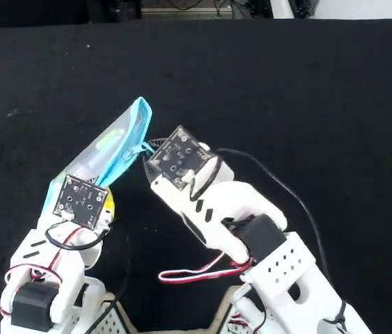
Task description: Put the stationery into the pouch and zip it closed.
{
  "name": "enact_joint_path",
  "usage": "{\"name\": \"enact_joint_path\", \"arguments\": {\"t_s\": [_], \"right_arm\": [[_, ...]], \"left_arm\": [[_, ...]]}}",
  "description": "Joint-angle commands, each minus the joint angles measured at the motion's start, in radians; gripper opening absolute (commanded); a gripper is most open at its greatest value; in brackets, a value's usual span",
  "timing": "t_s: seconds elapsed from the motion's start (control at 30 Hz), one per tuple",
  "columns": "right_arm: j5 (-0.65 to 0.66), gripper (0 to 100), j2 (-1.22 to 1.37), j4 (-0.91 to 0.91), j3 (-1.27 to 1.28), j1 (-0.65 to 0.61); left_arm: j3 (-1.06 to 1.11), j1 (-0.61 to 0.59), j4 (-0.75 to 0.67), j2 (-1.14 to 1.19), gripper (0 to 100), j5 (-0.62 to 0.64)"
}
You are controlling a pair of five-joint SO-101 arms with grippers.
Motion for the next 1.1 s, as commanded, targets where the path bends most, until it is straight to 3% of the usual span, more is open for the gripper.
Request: {"name": "enact_joint_path", "arguments": {"t_s": [0.0, 0.33, 1.07], "right_arm": [[-0.028, 1.1, -0.012, -0.058, -0.062, 0.048], [-0.089, 1.1, 0.166, -0.255, -0.038, 0.149], [-0.087, 1.1, 0.622, -0.295, -0.266, 0.322]], "left_arm": [[0.019, 0.001, 0.014, 0.008, 3, 0.000], [0.019, 0.002, 0.014, 0.008, 3, 0.000], [0.016, 0.001, 0.040, -0.057, 3, 0.000]]}}
